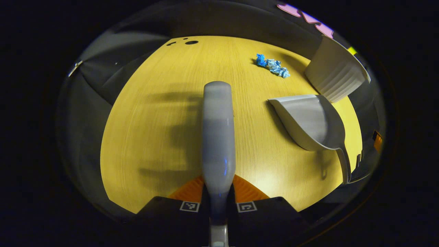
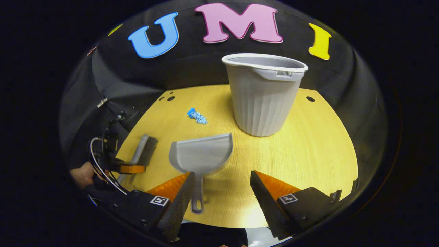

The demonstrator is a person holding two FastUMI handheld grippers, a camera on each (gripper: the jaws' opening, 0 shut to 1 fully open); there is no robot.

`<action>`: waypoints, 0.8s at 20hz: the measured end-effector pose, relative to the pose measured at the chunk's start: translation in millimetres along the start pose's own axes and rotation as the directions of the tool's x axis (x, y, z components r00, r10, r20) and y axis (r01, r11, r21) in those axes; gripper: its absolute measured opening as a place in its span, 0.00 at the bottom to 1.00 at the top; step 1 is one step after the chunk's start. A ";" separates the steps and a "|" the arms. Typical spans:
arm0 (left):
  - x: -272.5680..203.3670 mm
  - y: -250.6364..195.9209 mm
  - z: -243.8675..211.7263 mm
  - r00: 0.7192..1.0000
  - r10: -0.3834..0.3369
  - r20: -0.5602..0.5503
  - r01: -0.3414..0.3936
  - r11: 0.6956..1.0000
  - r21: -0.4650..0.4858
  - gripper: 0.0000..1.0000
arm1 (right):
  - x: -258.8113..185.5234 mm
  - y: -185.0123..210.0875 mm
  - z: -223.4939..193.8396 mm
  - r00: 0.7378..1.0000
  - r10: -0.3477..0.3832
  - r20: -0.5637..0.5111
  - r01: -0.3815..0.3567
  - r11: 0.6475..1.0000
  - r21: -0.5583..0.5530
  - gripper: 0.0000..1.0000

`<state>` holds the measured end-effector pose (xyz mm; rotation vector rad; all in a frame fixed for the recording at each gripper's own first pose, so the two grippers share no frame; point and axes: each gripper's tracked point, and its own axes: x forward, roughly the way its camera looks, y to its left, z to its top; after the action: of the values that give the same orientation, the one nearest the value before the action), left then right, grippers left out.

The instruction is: Pick up the small broom and dustpan from the desktop, sweep the trash into the dustpan with the broom, and then empty the trash into the garbage bin.

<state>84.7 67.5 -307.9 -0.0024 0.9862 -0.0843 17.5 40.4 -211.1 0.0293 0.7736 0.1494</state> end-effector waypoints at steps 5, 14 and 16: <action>-37.6 4.3 1.5 0.997 -0.021 0.072 0.023 0.999 -0.025 0.25 | 16.0 32.6 -19.5 0.992 0.060 -0.114 -0.065 0.997 -0.036 0.99; -117.7 -4.7 4.0 0.976 -0.045 0.213 0.060 0.996 -0.068 0.25 | 83.4 50.7 -56.7 0.968 0.034 -0.249 -0.061 0.993 -0.104 0.99; -128.2 -6.7 1.2 0.973 -0.042 0.227 0.063 0.994 -0.086 0.25 | 96.1 51.9 -59.2 0.966 0.021 -0.256 -0.042 0.996 -0.075 1.00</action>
<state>14.9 70.0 -200.1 -0.1208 0.7629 -0.0847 37.5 103.9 -315.9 -0.0551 1.0243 0.2172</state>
